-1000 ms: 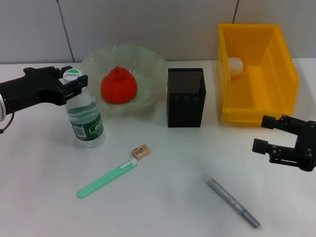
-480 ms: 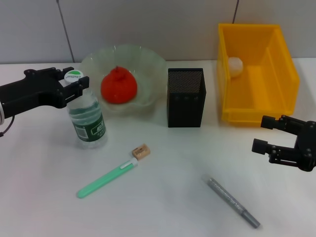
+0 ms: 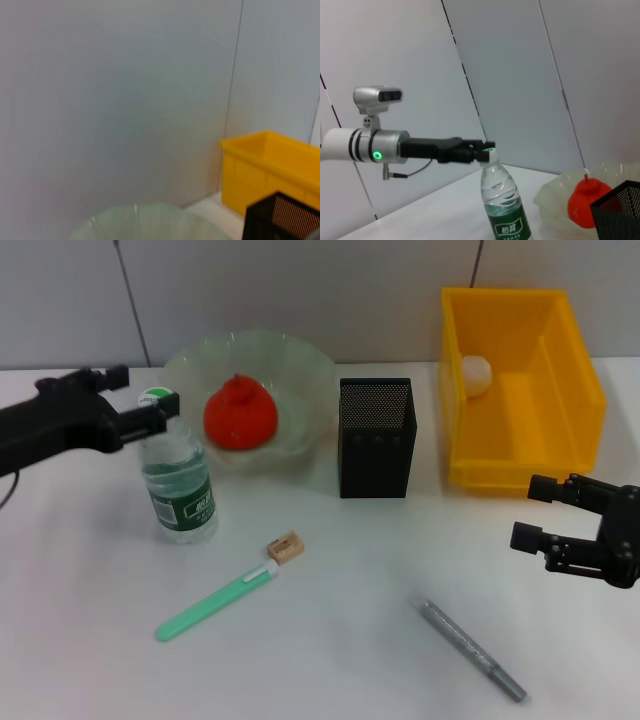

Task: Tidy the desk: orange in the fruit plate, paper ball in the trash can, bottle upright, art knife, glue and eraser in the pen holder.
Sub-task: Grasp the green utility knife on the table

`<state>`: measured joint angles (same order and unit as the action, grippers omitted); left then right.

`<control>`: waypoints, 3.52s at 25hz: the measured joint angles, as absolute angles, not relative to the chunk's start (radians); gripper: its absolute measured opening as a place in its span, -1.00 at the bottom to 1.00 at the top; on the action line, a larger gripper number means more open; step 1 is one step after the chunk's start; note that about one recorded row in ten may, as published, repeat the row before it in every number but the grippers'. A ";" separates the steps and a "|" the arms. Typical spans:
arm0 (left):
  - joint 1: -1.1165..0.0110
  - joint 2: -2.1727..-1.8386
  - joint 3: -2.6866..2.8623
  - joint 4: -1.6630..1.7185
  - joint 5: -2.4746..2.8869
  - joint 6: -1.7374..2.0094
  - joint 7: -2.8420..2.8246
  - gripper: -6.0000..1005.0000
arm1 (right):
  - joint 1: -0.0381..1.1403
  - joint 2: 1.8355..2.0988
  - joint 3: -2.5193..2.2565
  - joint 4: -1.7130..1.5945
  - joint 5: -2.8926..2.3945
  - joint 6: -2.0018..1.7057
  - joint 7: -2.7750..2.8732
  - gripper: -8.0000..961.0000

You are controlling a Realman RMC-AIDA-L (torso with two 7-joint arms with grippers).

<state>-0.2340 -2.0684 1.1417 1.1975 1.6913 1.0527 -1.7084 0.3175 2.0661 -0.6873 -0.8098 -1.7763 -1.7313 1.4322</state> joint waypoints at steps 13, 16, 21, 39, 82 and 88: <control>-0.203 -2.031 0.624 0.935 1.489 1.773 -1.335 0.57 | 0.409 2.067 -0.688 -1.005 -1.981 -1.715 1.723 0.73; -0.183 -2.000 0.615 0.817 1.501 1.840 -1.234 0.57 | 0.502 2.067 -0.722 -1.142 -2.121 -1.747 1.924 0.73; -0.162 -1.996 0.615 0.757 1.571 1.857 -1.149 0.57 | 0.635 2.056 -0.883 -1.228 -2.260 -1.768 2.126 0.73; -0.223 -2.064 0.616 1.030 1.883 1.835 -1.331 0.56 | 0.575 2.076 -0.960 -1.135 -2.151 -1.693 1.940 0.73; -0.583 -2.080 1.624 1.329 2.732 1.537 -2.514 0.56 | 0.365 2.064 -0.793 -0.769 -1.905 -1.636 1.297 0.73; -0.581 -2.080 1.627 1.310 2.734 1.511 -2.515 0.44 | 0.368 2.065 -0.793 -0.764 -1.905 -1.636 1.297 0.72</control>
